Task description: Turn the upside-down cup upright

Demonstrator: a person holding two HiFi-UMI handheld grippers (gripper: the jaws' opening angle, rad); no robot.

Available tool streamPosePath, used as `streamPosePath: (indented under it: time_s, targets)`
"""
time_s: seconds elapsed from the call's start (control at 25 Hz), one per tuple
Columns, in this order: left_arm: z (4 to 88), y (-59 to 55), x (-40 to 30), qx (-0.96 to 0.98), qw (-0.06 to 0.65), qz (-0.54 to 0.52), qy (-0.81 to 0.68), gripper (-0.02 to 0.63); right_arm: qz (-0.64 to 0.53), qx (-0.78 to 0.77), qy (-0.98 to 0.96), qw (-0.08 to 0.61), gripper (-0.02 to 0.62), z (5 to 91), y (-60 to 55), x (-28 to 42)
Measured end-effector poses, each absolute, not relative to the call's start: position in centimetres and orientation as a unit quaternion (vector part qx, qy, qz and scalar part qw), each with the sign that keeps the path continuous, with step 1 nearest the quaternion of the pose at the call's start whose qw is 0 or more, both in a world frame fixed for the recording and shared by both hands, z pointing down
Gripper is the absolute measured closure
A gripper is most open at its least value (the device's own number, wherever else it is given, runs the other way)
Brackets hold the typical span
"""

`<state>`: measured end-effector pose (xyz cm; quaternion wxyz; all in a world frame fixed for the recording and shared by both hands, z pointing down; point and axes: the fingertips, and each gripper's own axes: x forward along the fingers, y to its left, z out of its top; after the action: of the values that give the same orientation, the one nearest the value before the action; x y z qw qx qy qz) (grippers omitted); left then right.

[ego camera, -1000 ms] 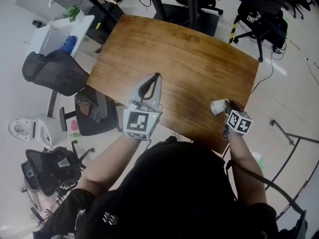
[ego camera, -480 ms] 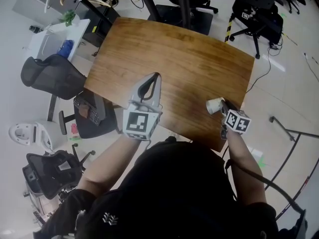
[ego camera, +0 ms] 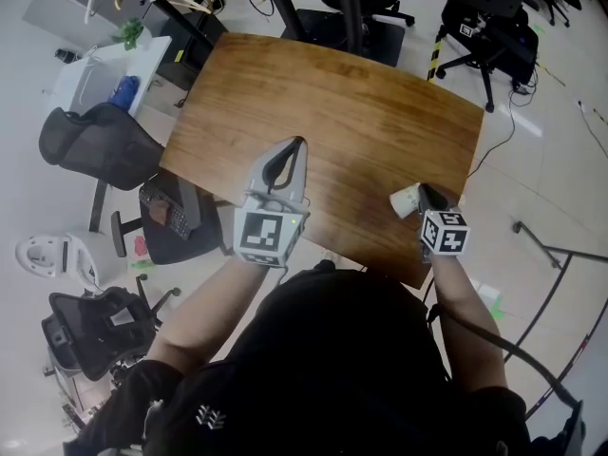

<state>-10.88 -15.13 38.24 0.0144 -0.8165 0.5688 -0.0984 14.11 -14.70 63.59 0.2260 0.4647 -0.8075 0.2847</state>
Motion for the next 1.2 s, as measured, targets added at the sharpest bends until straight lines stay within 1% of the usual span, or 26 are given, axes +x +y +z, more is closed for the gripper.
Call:
streamPosePath:
  time_s: [0.32,0.52,0.8,0.88,0.96,1.0,1.2]
  targets:
    - [38.0,-15.2,-10.9,-0.819,0.014,-0.09,0.567,0.606,0.234,0.45,-0.829,0.237,0.584,61.3,-14.4,12.0]
    - [38.2,-15.0,-10.9,-0.819,0.012,-0.088,0.566,0.606,0.234,0.433,-0.832,0.254,0.589,62.4,-12.6,10.8]
    - [38.6,-14.9,-10.9,-0.824,0.009,-0.092,0.559,0.606,0.241,0.426,-0.833,0.257,0.587,63.1,-12.0,10.1]
    - [38.5,-15.0,-11.1,-0.824,0.008,-0.091,0.559,0.606,0.248,0.422,-0.832,0.262,0.578,63.3,-12.0,10.1]
    - [38.5,-15.1,-11.3,-0.823,0.006,-0.09,0.56,0.606,0.249,0.418,-0.833,0.262,0.533,63.2,-12.0,9.9]
    - [38.5,-15.1,-11.3,-0.823,0.006,-0.09,0.561,0.606,0.246,0.417,-0.836,0.258,0.526,62.9,-12.0,9.9]
    - [38.5,-15.1,-10.9,-0.824,0.01,-0.086,0.56,0.606,0.205,0.455,-0.838,0.22,0.518,60.4,-13.0,11.4]
